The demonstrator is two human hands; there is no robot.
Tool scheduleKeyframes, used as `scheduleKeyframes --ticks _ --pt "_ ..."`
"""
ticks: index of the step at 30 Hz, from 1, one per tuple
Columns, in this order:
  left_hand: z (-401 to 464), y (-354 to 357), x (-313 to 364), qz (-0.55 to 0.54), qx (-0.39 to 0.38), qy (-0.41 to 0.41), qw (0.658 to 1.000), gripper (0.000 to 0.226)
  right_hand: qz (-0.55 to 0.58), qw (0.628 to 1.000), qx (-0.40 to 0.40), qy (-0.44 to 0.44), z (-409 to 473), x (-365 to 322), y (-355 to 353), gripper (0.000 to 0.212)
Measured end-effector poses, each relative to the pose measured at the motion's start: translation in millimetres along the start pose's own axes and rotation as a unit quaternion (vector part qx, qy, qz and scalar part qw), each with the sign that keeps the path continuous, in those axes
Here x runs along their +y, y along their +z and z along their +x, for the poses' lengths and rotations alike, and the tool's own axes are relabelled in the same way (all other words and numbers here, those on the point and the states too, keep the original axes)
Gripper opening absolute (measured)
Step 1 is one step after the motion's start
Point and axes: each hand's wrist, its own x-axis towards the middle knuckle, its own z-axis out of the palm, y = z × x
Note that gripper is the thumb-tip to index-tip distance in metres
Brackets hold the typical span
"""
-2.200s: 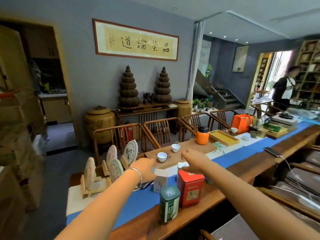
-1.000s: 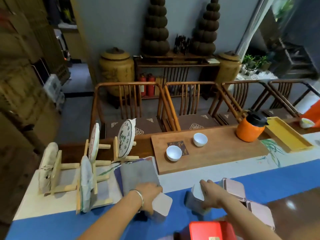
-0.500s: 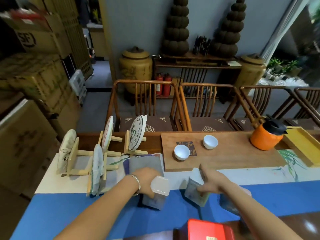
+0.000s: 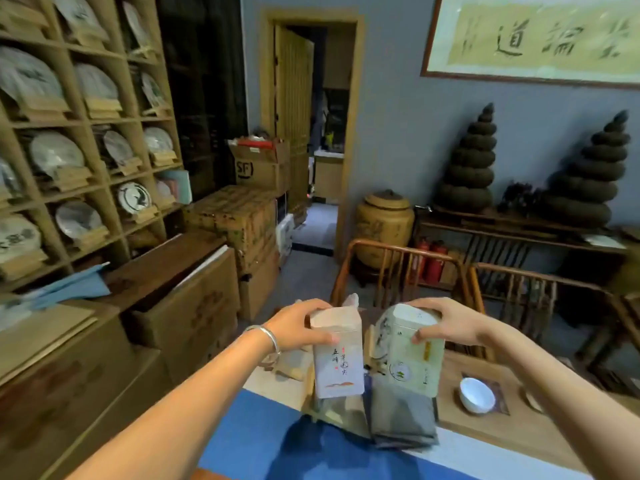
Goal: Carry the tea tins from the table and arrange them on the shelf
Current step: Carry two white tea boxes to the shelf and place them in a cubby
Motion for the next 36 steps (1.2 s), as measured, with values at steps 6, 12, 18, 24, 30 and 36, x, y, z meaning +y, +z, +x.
scheduleKeyframes --ticks 6,12,18,24,30,36 --pt "-157.4 -140.6 -19.0 -0.075 0.200 -0.032 0.976 0.057 0.004 0.989 0.007 -0.150 36.9 -197.9 40.6 0.061" --pt "-355.4 -259.3 -39.5 -0.033 0.390 -0.087 0.916 0.050 0.045 0.953 -0.017 -0.299 39.0 -412.0 112.9 0.053" --pt "-552.4 -325.2 -42.5 -0.010 0.525 -0.128 0.842 0.038 0.127 0.894 -0.058 -0.425 16.7 -605.5 203.4 0.054" --pt "-706.1 -358.9 -44.3 0.011 0.645 -0.195 0.739 0.086 0.196 0.832 -0.134 -0.501 -14.9 -766.9 283.3 0.067" --pt "-804.0 -391.4 -40.9 0.014 0.728 -0.201 0.656 0.054 0.278 0.780 -0.186 -0.530 -37.8 -892.5 347.3 0.055" --pt "-867.4 -450.6 -38.7 0.038 0.774 -0.203 0.599 0.053 0.298 0.730 -0.217 -0.576 -34.4 -1003.2 374.9 0.050"
